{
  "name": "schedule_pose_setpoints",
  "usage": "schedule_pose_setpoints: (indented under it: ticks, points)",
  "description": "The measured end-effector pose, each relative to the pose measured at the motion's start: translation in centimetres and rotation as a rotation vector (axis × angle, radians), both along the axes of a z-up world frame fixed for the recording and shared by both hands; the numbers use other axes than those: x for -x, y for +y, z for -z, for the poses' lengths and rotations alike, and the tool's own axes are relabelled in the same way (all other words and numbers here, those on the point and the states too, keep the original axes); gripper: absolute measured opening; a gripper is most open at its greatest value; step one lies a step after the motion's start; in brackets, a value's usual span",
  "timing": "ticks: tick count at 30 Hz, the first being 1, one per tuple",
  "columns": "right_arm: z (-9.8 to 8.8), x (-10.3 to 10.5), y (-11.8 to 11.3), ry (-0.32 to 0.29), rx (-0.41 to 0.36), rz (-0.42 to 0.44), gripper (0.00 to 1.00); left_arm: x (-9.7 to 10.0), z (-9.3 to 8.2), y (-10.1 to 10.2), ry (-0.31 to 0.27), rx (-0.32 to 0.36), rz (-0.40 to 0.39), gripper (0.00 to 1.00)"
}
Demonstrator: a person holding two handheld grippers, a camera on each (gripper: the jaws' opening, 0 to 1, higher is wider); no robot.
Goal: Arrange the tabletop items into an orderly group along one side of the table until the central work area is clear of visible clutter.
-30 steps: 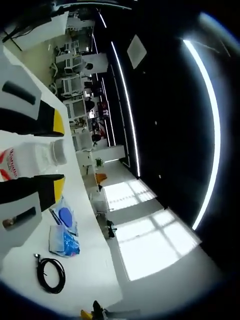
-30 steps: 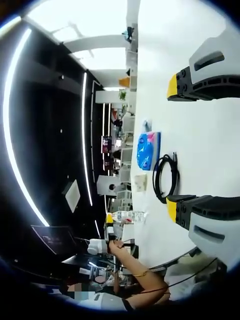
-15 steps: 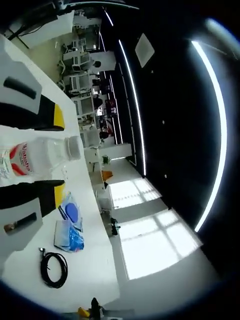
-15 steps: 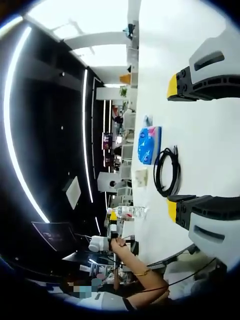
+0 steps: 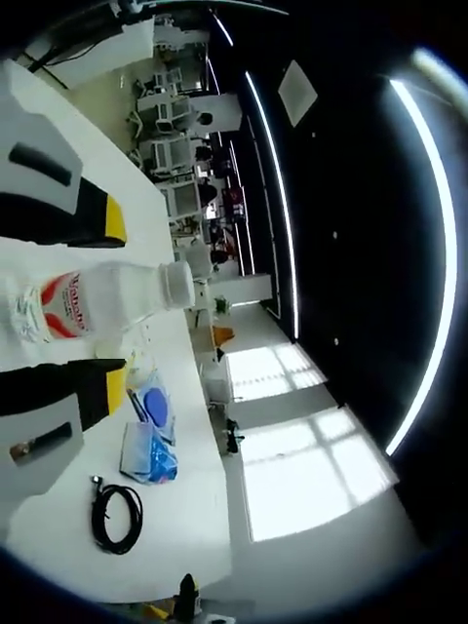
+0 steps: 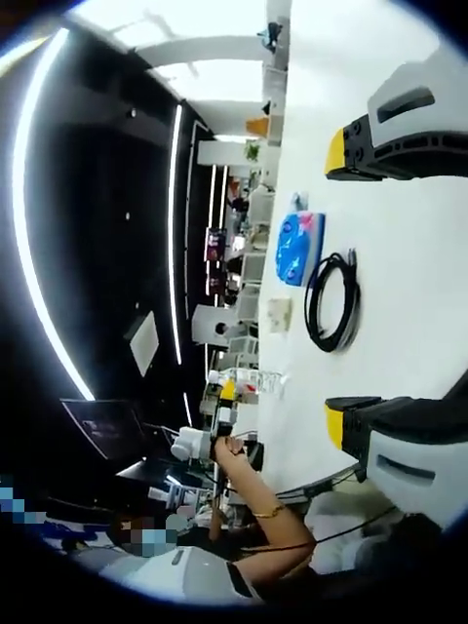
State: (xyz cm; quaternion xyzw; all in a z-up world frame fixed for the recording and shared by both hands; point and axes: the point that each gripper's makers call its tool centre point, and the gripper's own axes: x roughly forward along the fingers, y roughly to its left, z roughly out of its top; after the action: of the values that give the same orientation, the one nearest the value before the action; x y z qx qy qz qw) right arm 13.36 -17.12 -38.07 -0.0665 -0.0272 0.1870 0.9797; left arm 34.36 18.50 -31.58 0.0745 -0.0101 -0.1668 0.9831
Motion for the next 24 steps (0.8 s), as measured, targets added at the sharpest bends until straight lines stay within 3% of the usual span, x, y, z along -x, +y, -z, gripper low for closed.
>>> schedule_pose_setpoints:
  ticks: [17, 24]
  points:
    - [0.1, 0.1, 0.4, 0.014, -0.009, -0.026, 0.95, -0.6, 2.3, -0.9, 0.076, -0.026, 0.018, 0.59]
    - [-1.5, 0.7, 1.1, -0.008, -0.019, -0.075, 0.96, -1.2, 2.8, -0.4, 0.108, -0.013, 0.017, 0.59]
